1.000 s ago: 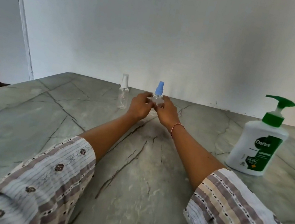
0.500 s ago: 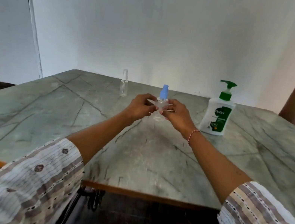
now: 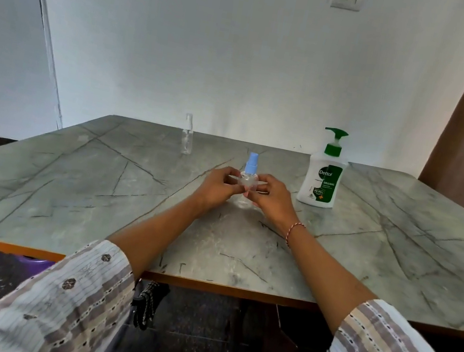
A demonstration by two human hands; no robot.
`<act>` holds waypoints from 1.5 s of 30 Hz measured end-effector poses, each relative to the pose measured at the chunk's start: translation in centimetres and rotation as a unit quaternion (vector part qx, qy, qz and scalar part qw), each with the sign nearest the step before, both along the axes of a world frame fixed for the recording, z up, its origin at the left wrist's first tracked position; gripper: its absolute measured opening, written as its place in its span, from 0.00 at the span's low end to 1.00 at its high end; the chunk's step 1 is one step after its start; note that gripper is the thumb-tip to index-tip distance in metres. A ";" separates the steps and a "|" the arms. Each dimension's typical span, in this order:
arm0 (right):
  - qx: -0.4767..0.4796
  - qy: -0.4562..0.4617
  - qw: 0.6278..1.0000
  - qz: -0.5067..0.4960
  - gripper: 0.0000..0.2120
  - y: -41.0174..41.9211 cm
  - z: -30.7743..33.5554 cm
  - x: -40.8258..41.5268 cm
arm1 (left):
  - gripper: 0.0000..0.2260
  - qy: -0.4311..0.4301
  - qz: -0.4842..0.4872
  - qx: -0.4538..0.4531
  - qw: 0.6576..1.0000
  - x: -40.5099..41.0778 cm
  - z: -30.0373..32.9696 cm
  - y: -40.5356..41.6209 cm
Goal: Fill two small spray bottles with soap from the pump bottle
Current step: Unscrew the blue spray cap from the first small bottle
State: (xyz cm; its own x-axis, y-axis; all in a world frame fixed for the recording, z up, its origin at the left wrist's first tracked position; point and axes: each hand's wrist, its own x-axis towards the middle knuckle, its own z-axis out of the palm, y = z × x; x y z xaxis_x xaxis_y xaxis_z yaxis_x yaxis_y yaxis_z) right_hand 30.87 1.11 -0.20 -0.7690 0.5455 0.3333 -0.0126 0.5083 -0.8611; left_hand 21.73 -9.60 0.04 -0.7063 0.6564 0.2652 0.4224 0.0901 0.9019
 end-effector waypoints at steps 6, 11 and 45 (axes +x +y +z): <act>0.005 -0.002 1.000 0.018 0.26 0.1 -0.1 -0.3 | 0.20 0.025 0.012 0.033 0.999 0.2 -0.3 0.6; -0.045 0.071 0.996 -0.005 0.18 0.0 1.0 -1.0 | 0.18 0.044 0.048 0.071 0.995 -0.4 0.1 0.7; -0.096 0.091 0.991 -0.026 0.16 -0.8 1.8 -6.3 | 0.16 0.005 -0.019 0.076 0.997 -3.7 -0.3 0.5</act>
State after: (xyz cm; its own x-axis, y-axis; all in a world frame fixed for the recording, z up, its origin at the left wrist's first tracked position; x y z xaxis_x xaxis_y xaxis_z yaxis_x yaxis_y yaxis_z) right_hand 24.52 0.35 1.57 -0.6751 0.6492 0.3505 -0.1551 0.3395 -0.9277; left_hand 18.03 -9.12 -0.29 -0.6777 0.6350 0.3709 0.4324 -0.0639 0.8994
